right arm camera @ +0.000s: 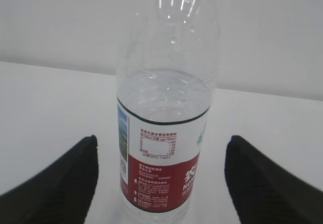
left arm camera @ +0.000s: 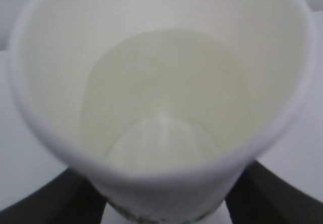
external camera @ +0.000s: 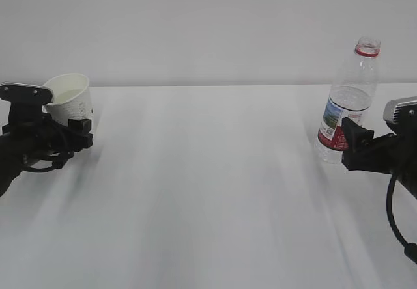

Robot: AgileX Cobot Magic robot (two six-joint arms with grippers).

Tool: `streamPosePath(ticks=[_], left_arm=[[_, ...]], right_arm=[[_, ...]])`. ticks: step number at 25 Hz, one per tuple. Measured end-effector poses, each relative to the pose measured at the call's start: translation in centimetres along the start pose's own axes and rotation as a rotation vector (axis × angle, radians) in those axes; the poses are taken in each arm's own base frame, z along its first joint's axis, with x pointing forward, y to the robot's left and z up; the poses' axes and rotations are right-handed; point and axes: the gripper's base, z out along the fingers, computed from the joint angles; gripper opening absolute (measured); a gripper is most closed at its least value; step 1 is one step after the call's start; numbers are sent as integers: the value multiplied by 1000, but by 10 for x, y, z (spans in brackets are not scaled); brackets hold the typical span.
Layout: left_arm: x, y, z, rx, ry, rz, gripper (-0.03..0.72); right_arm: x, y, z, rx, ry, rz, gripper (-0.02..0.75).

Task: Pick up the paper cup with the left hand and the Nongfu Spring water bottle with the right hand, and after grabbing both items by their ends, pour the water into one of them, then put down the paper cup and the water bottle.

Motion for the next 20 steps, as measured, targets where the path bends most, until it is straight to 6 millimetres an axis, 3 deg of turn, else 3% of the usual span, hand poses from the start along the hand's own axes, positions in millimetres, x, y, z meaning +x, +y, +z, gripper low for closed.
streamPosePath(ticks=[5, 11, 20], left_arm=[[1, 0, 0, 1, 0, 1, 503], [0, 0, 1, 1, -3, 1, 671], [-7, 1, -3, -8, 18, -9, 686]], right_arm=[[0, 0, 0, 0, 0, 0, 587], [0, 0, 0, 0, 0, 0, 587], [0, 0, 0, 0, 0, 0, 587]])
